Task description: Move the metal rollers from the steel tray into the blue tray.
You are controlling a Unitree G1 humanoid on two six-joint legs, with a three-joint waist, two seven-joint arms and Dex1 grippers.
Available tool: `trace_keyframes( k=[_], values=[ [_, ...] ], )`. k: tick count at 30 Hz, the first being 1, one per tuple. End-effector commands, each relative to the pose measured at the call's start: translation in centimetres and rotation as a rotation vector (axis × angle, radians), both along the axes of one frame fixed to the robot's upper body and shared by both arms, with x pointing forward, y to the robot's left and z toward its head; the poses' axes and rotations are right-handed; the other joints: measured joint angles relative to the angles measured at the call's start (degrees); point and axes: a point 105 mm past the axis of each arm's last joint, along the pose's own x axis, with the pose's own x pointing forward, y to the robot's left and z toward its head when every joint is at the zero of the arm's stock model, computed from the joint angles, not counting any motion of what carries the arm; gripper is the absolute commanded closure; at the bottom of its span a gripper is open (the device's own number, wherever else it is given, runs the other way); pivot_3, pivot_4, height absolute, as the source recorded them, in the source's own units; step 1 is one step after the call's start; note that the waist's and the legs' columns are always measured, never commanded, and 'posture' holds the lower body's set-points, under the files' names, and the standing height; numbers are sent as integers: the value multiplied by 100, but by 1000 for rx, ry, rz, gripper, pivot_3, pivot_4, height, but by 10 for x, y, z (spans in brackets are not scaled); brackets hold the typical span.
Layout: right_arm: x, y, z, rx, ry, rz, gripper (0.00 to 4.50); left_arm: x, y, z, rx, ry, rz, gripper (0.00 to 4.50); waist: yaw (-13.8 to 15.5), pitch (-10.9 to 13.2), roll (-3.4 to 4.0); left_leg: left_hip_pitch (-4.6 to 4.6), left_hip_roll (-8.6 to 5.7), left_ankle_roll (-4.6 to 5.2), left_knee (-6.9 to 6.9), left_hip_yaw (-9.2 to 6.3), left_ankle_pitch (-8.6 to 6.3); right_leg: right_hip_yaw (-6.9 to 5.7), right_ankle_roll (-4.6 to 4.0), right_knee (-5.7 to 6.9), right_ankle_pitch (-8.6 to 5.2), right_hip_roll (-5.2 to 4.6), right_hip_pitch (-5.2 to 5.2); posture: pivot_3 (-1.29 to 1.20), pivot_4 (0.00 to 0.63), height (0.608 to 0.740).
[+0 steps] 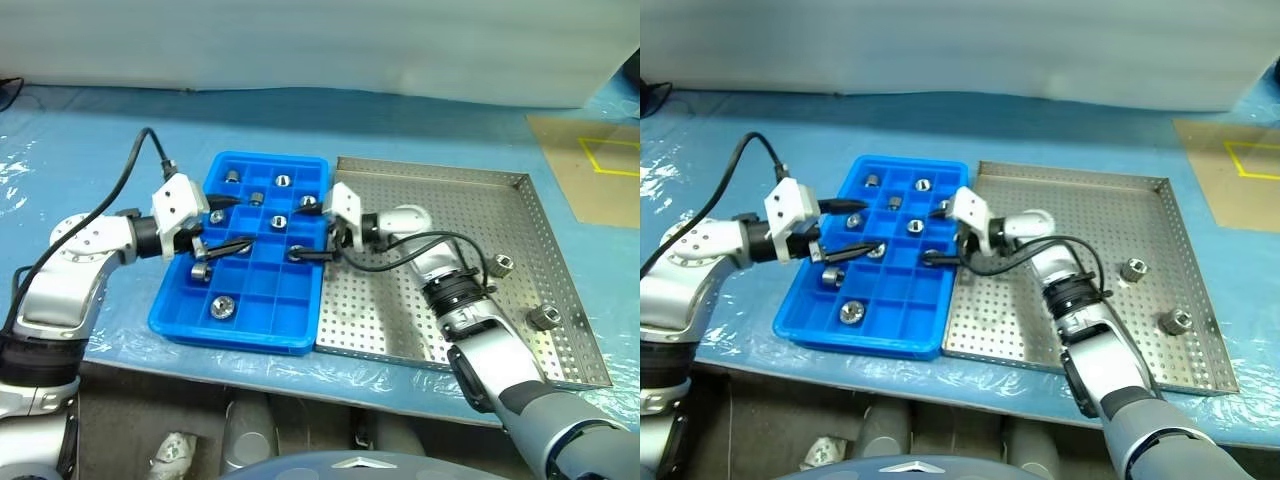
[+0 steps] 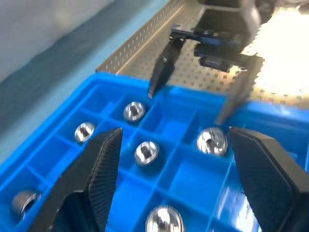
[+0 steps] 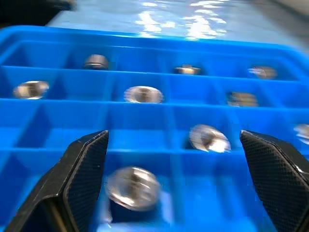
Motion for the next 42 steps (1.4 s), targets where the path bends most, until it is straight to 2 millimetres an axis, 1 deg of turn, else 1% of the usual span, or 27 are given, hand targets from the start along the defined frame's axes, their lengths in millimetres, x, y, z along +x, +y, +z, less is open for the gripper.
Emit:
trace_keyframes(
  k=[1,2,4,5,6,9,10,13,15,18,20,21,23,25,29,31,38,42],
  values=[
    [17,-40,27,60,-85,-164,13,8,-25,1,-20,-24,-88,809,-11,0,0,0,-2,0,2,0,0,1,1,0,0,-1,1,42,150,740],
    [18,-57,27,51,-88,-219,13,13,-36,1,-31,-22,-120,809,-42,0,0,1,-2,1,5,0,0,2,1,0,1,0,2,12,150,740],
    [19,-82,25,27,-92,-293,13,20,-51,1,-41,-20,-172,809,-51,0,0,1,-2,1,8,-3,0,3,7,6,5,4,2,-42,150,740],
    [18,-103,21,-4,-97,-353,13,24,-63,0,-41,-23,-213,809,-48,0,0,0,-1,1,8,-4,1,3,14,6,9,5,2,-72,150,740],
    [17,-117,19,-26,-101,-392,13,26,-71,0,-38,-26,-242,809,-65,0,0,-1,-2,2,10,-7,0,9,19,6,12,6,6,-85,150,740],
    [10,-159,16,-39,-95,-525,13,33,-96,1,-51,-25,-329,809,-171,0,0,0,-10,9,10,-7,-4,18,23,2,15,6,7,-157,150,740],
    [4,-176,13,-37,-83,-578,13,35,-107,1,-53,-25,-360,809,-207,0,0,0,-13,12,10,-7,-5,20,27,2,17,6,7,-194,150,740],
    [-11,-206,4,-43,-61,-683,13,37,-131,-1,-57,-30,-429,809,-326,0,1,4,-19,21,13,-5,-10,28,33,-3,20,7,10,-254,150,740],
    [-20,-220,-3,-44,-47,-741,13,33,-145,-1,-75,-23,-480,809,-413,-1,1,9,-22,28,13,-5,-12,45,34,-7,21,6,18,-276,150,740],
    [-30,-230,-12,-46,-24,-790,13,28,-153,-4,-74,-19,-531,809,-601,0,1,31,-25,41,16,20,-18,86,41,-7,25,8,20,-305,150,740],
    [-35,-235,-18,-47,-6,-815,13,26,-155,-6,-68,-15,-551,809,-681,0,0,50,-28,47,16,45,-23,107,39,-8,24,8,24,-311,150,740],
    [-35,-236,-21,-46,1,-824,13,25,-154,-7,-65,-13,-553,809,-707,0,-1,57,-30,48,18,54,-25,115,31,-12,19,9,25,-311,150,740],
    [-36,-238,-24,-43,8,-835,13,25,-153,-8,-62,-11,-556,809,-747,1,-1,64,-51,67,21,62,-37,125,44,-16,27,8,30,-310,150,740],
    [-36,-241,-32,-43,35,-853,13,26,-151,-10,-57,-12,-551,809,-784,1,-1,79,-60,82,45,64,-46,142,53,-17,42,3,31,-304,150,740],
    [-34,-251,-51,-53,84,-900,13,27,-148,-9,-63,-12,-538,809,-794,1,-2,77,-70,112,79,73,-63,152,49,-28,56,-10,44,-291,150,740],
    [-34,-249,-58,-57,104,-894,13,27,-147,-9,-64,-13,-532,809,-796,1,-2,76,-73,122,82,82,-69,156,48,-32,57,-14,44,-284,150,740],
    [-27,-229,-81,-65,164,-840,13,27,-140,-12,-60,-3,-509,809,-793,0,-1,69,-67,140,71,85,-79,151,47,-60,58,-11,45,-269,150,740],
    [-25,-220,-87,-60,185,-815,13,27,-137,-12,-58,0,-499,809,-794,-1,-9,77,-66,147,72,87,-84,150,46,-75,58,-11,61,-259,150,740]
  ],
)
